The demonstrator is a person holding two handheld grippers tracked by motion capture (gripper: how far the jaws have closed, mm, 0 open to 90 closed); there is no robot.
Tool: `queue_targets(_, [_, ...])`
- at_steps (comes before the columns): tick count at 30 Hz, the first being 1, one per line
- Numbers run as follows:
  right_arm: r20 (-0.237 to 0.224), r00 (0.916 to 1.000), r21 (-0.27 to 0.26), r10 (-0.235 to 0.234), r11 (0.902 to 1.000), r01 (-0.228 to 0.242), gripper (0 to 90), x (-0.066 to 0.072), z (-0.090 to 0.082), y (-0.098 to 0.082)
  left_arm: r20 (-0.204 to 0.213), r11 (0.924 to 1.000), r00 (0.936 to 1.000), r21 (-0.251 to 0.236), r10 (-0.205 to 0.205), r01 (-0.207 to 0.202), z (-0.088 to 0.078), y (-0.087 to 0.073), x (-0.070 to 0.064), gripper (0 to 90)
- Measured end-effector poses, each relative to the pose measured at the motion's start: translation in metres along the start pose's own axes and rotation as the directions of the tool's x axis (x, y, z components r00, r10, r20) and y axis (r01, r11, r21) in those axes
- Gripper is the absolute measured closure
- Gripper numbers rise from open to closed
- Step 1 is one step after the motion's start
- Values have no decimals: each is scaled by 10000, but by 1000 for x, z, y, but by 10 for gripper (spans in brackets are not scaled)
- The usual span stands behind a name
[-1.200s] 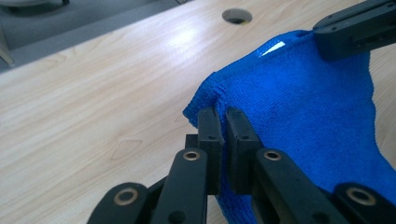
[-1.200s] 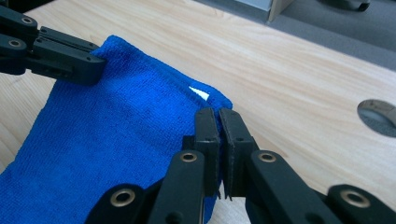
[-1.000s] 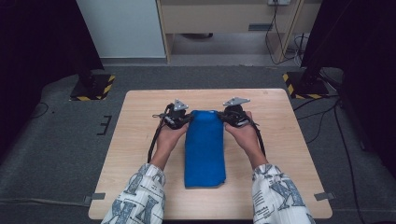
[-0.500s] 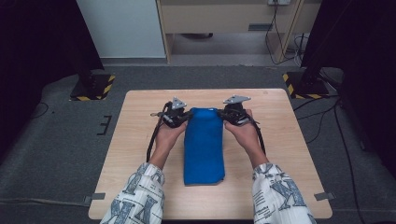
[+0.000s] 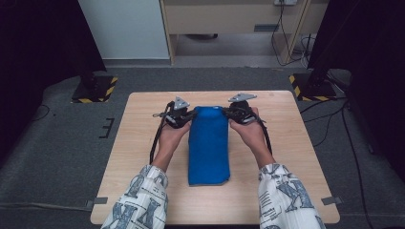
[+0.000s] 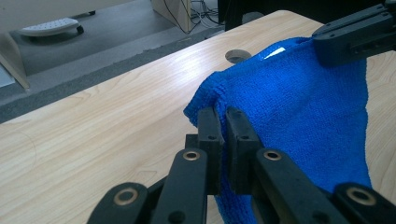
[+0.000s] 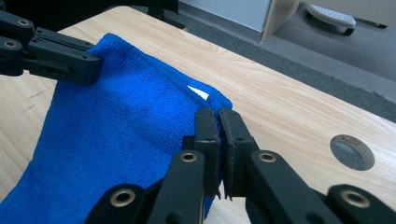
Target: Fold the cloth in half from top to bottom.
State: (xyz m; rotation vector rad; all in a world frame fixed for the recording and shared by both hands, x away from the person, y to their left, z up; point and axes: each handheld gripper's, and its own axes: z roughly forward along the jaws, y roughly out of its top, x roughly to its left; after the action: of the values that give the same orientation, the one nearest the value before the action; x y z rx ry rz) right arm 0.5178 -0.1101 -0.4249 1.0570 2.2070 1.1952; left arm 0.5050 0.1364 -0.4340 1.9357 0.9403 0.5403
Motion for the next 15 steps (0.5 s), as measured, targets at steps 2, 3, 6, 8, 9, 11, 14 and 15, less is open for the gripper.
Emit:
queue_targets(2, [31, 10000, -31, 13, 10000, -13, 869, -1, 0, 2, -16, 9999, 10000, -88, 52, -53, -1, 2, 1, 858])
queue_targets(3, [41, 10000, -56, 5, 10000, -5, 869, -1, 0, 4, -18, 9999, 10000, -128, 35, -35, -1, 3, 1, 857])
queue_targets(6, [79, 10000, -106, 10, 9999, -10, 869, -2, 0, 5, 23, 9997, 9999, -182, 159, -158, -1, 4, 2, 857])
queue_targets(8, [53, 10000, -119, 35, 9999, -34, 869, -3, 0, 5, 44, 9996, 9998, -206, 179, -178, 0, 2, 1, 856])
queue_targets(9, [33, 10000, -97, -32, 9999, 32, 868, -3, -1, 4, 53, 9996, 9998, -214, 190, -189, 0, 2, 2, 855])
queue_targets(11, [3, 10000, -82, -71, 9999, 71, 868, -2, -1, 2, 75, 9995, 9998, -232, 200, -198, 0, -1, 1, 855])
queue_targets(14, [-41, 10000, -98, -55, 9999, 54, 868, -1, -2, -1, 92, 9994, 9996, -200, 272, -270, 0, -3, 0, 854])
queue_targets(15, [-50, 10000, -83, -54, 10000, 53, 868, -1, -2, -2, 117, 9993, 9993, -173, 348, -346, 0, -5, -1, 854])
